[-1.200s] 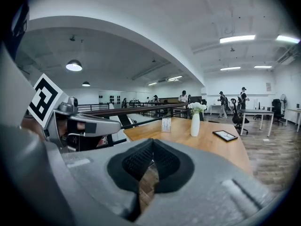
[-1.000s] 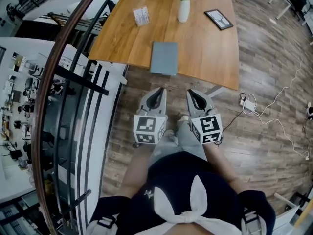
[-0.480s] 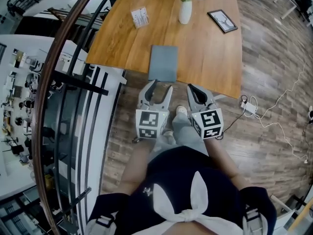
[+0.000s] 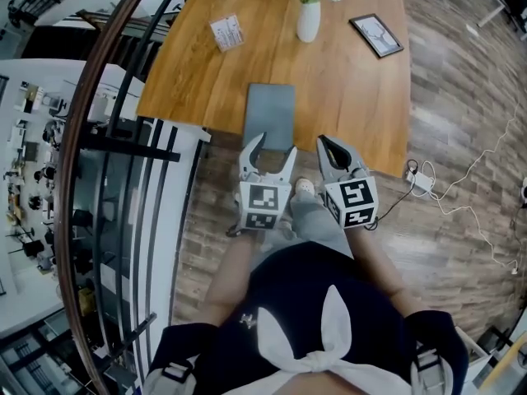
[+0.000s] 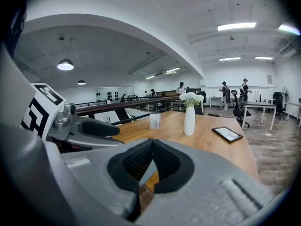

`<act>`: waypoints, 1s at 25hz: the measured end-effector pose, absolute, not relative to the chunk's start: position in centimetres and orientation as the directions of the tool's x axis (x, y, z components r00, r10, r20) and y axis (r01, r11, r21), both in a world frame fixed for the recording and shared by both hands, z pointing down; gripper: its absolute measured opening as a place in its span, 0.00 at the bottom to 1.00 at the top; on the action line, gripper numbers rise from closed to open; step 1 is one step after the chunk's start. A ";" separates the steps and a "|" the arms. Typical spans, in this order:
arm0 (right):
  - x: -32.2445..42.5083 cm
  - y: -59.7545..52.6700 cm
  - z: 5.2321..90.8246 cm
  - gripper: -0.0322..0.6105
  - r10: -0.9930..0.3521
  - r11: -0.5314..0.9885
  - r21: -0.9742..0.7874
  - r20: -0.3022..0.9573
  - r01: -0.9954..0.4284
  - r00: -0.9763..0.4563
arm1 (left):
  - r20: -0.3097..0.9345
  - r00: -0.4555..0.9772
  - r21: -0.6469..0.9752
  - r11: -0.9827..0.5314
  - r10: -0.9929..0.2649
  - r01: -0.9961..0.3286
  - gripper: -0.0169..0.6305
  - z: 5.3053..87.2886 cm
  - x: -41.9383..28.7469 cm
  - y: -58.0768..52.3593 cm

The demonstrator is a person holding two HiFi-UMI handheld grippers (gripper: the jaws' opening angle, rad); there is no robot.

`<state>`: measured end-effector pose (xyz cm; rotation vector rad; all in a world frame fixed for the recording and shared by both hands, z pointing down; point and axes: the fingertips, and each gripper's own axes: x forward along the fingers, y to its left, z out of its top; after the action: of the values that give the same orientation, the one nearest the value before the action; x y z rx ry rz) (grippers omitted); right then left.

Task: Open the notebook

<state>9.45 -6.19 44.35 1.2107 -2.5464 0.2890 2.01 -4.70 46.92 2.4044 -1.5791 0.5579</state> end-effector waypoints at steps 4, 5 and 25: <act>10.0 -8.1 44.8 0.05 -0.716 0.623 -0.057 0.360 -0.780 -0.598 | 0.463 0.337 -0.059 -0.408 -0.820 -0.911 0.45 48.6 2.9 -6.1; 10.1 -8.5 44.9 0.05 -0.714 0.623 -0.060 0.363 -0.780 -0.598 | 0.469 0.334 -0.062 -0.407 -0.818 -0.911 0.45 49.1 3.1 -6.5; 11.8 -13.1 49.4 0.05 -0.639 0.668 -0.120 0.412 -0.734 -0.649 | 0.675 0.169 -0.223 -0.417 -0.718 -0.881 0.49 62.0 4.6 -7.5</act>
<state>11.82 -13.06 49.44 1.0869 -2.5492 0.3969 4.57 -7.48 61.97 2.2228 -1.5524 1.0844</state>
